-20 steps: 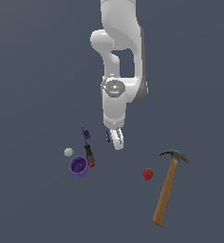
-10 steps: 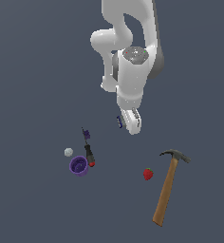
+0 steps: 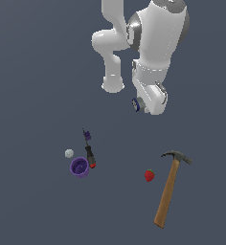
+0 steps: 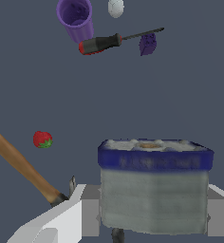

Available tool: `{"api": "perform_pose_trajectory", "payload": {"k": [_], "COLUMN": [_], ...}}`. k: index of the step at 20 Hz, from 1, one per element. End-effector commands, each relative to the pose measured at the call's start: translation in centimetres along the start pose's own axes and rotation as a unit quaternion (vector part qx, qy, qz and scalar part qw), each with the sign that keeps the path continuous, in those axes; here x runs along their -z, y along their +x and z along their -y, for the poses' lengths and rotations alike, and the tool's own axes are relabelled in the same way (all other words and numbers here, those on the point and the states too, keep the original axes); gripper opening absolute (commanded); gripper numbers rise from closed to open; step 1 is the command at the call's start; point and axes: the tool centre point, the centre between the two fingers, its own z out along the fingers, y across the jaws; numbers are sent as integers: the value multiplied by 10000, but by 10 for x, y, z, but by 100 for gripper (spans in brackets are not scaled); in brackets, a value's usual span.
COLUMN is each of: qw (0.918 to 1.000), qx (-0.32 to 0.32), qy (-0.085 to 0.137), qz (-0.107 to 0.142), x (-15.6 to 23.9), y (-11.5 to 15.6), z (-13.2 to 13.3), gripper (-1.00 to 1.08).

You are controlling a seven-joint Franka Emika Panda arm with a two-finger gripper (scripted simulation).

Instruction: Pick up a designated object from a clutter of objects.

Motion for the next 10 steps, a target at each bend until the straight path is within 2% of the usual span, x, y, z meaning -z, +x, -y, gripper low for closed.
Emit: {"api": "perform_pose_trajectory", "payload": {"k": [1,10], "qw": [10000,10000], "qx": [-2,2], "qy": [-4,-5], "qz": [0,11], "x": [21,67], "y": [-12,-39], "z": [0,2], "gripper": [-100,-100]}}
